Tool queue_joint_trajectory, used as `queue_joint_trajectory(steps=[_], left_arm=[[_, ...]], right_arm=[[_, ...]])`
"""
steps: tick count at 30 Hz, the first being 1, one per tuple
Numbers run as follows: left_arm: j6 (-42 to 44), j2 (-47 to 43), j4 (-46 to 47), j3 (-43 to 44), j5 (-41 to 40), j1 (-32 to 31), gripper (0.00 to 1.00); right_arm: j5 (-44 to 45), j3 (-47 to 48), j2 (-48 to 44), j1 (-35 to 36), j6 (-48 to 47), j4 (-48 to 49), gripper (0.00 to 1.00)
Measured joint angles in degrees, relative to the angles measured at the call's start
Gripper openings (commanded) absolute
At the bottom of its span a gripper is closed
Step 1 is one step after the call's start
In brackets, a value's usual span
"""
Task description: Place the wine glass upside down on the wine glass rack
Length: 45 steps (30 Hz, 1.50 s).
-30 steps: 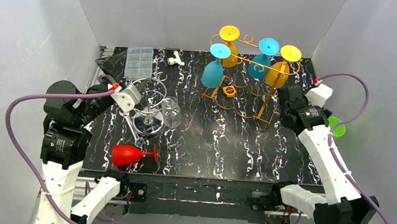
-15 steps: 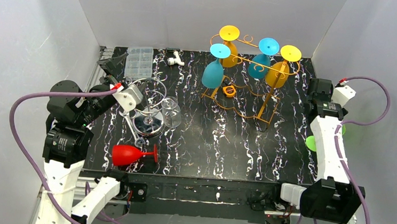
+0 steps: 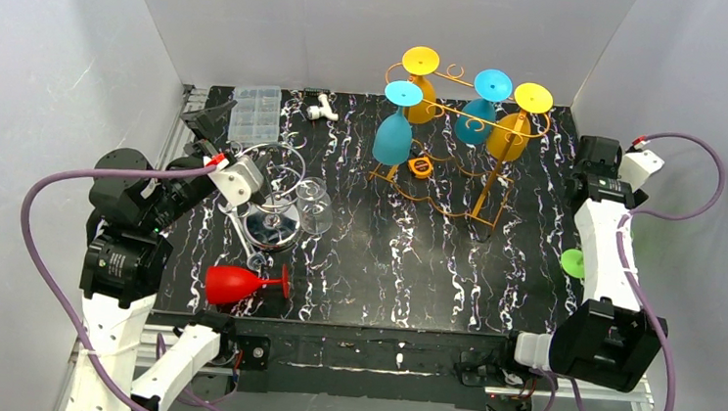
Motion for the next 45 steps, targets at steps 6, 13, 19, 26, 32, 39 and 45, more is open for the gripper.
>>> queue_joint_trajectory(steps=[6,13,19,26,32,39,45], left_arm=[[0.63,0.0,-0.61,0.02,-0.02,0.0,0.98],[1.38,0.0,-1.97,0.44,-0.09,0.0,0.98],[1.75,-0.09,-2.78,0.81,-0.15,0.0,0.98],[-0.9,-0.48,-3.63,1.68,0.9,0.0,0.97],[-8.22,-0.2,-7.17,4.61,2.95,0.0,0.84],[-17.49,0.68,-12.24,8.37,3.1,0.0,0.92],[-24.59,0.7,-15.65,6.93,1.77,0.0,0.98]], right_arm=[[-0.09,-1.11,2.05,-1.53,-0.33,2.84,0.54],[-2.12,-6.56,2.49,-3.04,0.35,5.81,0.49],[-5.7,-11.54,1.57,-3.26,1.75,7.3,0.15],[-10.73,-13.27,-6.86,-2.45,4.57,3.23,0.01],[-18.1,-11.19,-17.42,5.25,8.09,-2.64,0.01],[-32.89,-5.31,-27.52,12.41,12.26,-6.73,0.01],[-42.8,-3.63,-27.82,13.57,14.14,-7.91,0.01]])
